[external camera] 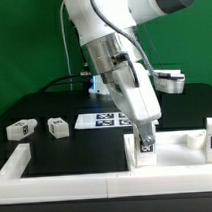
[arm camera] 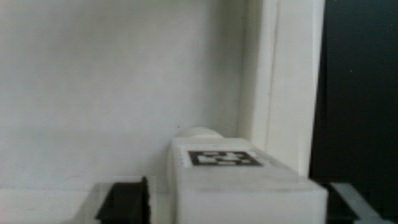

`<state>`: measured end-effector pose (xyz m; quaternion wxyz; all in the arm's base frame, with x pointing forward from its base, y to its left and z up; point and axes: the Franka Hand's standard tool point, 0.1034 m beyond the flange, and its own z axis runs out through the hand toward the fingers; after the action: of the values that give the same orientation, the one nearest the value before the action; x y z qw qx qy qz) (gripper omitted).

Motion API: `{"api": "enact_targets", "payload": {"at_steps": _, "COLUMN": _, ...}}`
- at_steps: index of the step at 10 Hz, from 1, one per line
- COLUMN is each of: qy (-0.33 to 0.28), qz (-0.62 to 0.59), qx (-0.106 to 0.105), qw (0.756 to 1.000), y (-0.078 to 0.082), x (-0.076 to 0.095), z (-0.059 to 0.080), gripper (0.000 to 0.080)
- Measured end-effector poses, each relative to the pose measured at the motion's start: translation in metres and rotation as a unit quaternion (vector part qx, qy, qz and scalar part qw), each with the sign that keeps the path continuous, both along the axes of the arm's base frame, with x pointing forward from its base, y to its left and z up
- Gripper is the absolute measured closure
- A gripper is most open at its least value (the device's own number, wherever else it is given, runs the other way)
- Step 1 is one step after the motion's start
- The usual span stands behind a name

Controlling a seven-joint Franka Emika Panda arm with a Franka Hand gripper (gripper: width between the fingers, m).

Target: Assemble square table

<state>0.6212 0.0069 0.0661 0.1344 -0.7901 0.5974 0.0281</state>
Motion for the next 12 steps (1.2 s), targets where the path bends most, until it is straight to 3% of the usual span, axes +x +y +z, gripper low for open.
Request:
{"api": "enact_targets", "payload": {"at_steps": 1, "qy": -0.022, "qz": 0.117, "qx": -0.031, "qw": 0.992, "y": -0.003, "x": 0.001, "z": 0.001, "gripper": 0.0242}}
{"api": "enact_targets", "payload": {"at_steps": 2, "qy": -0.037, "qz": 0.184, "qx": -0.043, "qw": 0.981, "y": -0.005, "x": 0.002, "z": 0.001, "gripper": 0.0179}}
{"api": "enact_targets", "payload": {"at_steps": 3, "qy": -0.036, "qz": 0.181, "qx": -0.04, "qw": 0.982, "y": -0.004, "x": 0.001, "z": 0.001, "gripper": 0.0156}}
{"api": "enact_targets", "payload": {"at_steps": 5, "qy": -0.055, "qz": 0.266, "qx": -0.051, "qw": 0.961, "y": -0.005, "x": 0.001, "z": 0.0, "gripper": 0.0151}}
{"api": "enact_targets", "payload": {"at_steps": 6, "qy": -0.064, "qz": 0.335, "qx": -0.066, "qw": 0.938, "y": -0.004, "x": 0.002, "z": 0.001, "gripper": 0.015}}
{"api": "enact_targets", "payload": {"at_steps": 7, "qy": -0.072, "qz": 0.424, "qx": -0.093, "qw": 0.898, "y": -0.002, "x": 0.005, "z": 0.006, "gripper": 0.015}}
{"api": "enact_targets", "payload": {"at_steps": 9, "qy": -0.094, "qz": 0.53, "qx": -0.116, "qw": 0.834, "y": -0.001, "x": 0.009, "z": 0.014, "gripper": 0.015}}
{"api": "enact_targets", "payload": {"at_steps": 10, "qy": -0.092, "qz": 0.52, "qx": -0.114, "qw": 0.842, "y": -0.001, "x": 0.009, "z": 0.013, "gripper": 0.015}}
{"api": "enact_targets", "payload": {"at_steps": 12, "qy": -0.09, "qz": 0.51, "qx": -0.113, "qw": 0.848, "y": 0.0, "x": 0.009, "z": 0.013, "gripper": 0.0415}}
